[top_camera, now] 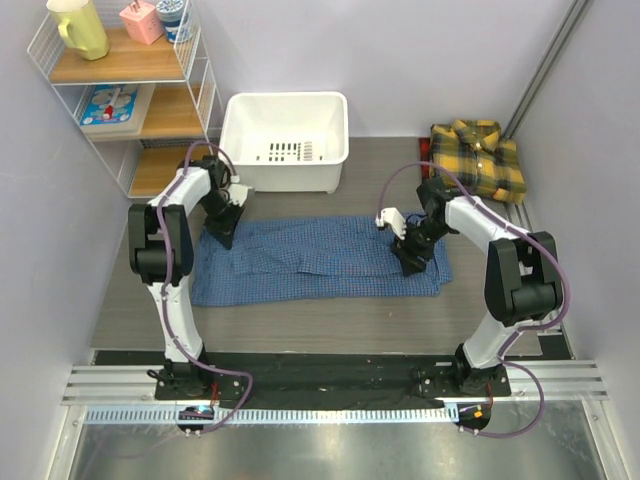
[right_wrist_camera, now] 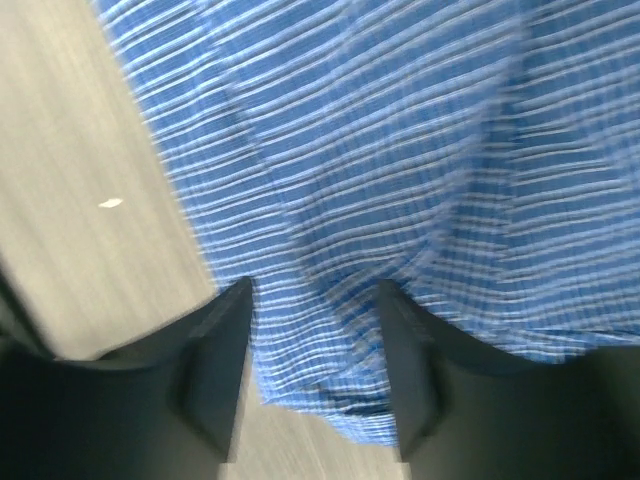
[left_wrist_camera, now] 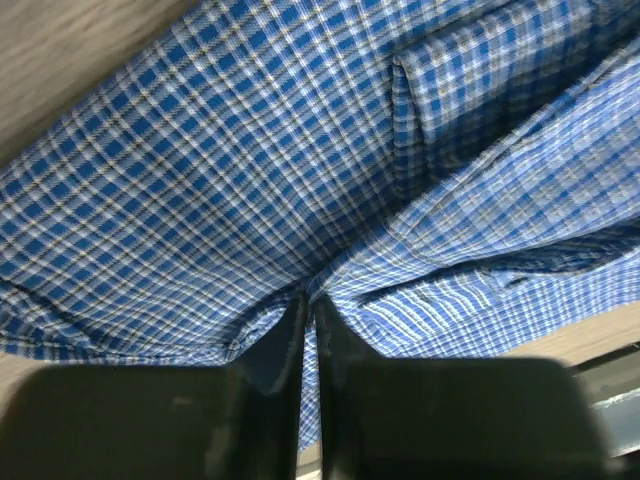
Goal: Fold and stack the long sleeve shirts
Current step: Fold the shirt
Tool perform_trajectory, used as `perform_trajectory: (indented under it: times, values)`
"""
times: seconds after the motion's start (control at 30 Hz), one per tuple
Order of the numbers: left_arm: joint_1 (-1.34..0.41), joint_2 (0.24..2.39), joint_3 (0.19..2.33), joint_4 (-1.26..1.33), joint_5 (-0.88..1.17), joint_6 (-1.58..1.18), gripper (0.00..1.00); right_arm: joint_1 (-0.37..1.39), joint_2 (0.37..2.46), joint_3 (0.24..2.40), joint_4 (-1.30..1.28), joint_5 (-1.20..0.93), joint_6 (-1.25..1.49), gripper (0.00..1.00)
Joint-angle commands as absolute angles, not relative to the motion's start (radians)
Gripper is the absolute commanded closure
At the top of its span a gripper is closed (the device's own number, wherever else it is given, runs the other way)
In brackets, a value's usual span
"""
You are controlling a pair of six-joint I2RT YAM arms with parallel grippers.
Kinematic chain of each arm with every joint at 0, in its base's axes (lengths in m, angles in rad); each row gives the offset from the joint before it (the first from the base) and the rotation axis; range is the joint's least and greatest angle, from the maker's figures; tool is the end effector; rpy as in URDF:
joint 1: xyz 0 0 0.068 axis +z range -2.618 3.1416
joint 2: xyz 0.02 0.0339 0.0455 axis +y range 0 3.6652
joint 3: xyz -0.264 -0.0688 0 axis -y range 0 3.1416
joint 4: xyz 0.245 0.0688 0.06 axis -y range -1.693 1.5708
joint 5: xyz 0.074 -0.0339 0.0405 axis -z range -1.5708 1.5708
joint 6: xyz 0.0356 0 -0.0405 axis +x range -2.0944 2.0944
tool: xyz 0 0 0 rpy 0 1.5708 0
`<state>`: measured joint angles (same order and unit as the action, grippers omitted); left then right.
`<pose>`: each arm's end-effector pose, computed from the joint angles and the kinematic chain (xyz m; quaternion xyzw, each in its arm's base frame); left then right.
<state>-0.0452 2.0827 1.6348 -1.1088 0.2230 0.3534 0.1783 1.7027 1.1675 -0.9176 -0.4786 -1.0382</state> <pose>0.3969 -0.0258 0.1829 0.1975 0.9739 -0.1089 0.0240 0.3007 0.0708 0.1970 -0.5657 0.7879 0.1912 0.1507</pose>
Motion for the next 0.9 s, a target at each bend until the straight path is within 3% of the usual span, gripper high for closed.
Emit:
perform_trajectory:
  times: [0.0, 0.13, 0.27, 0.37, 0.6, 0.87]
  values:
    - [-0.034, 2.065, 1.652, -1.102, 0.133, 0.347, 0.87, 0.187, 1.680, 1.232, -1.106, -0.502, -1.112, 0.38]
    - [-0.006, 1.938, 1.563, -1.017, 0.293, 0.336, 0.73, 0.187, 1.684, 1.305, -1.138, -0.554, -1.050, 0.37]
    - [-0.008, 1.792, 1.450, -1.000, 0.461, 0.402, 0.57, 0.195, 1.723, 1.362, -1.126, -0.609, -0.927, 0.44]
    - [-0.011, 1.720, 1.378, -0.986, 0.480, 0.397, 0.52, 0.210, 1.758, 1.376, -1.089, -0.623, -0.841, 0.48]
    - [-0.043, 1.732, 1.287, -0.913, 0.407, 0.229, 0.57, 0.230, 1.833, 1.350, -0.945, -0.577, -0.707, 0.54]
    - [-0.037, 1.759, 1.206, -0.805, 0.314, 0.114, 0.52, 0.232, 1.876, 1.252, -0.816, -0.470, -0.666, 0.56]
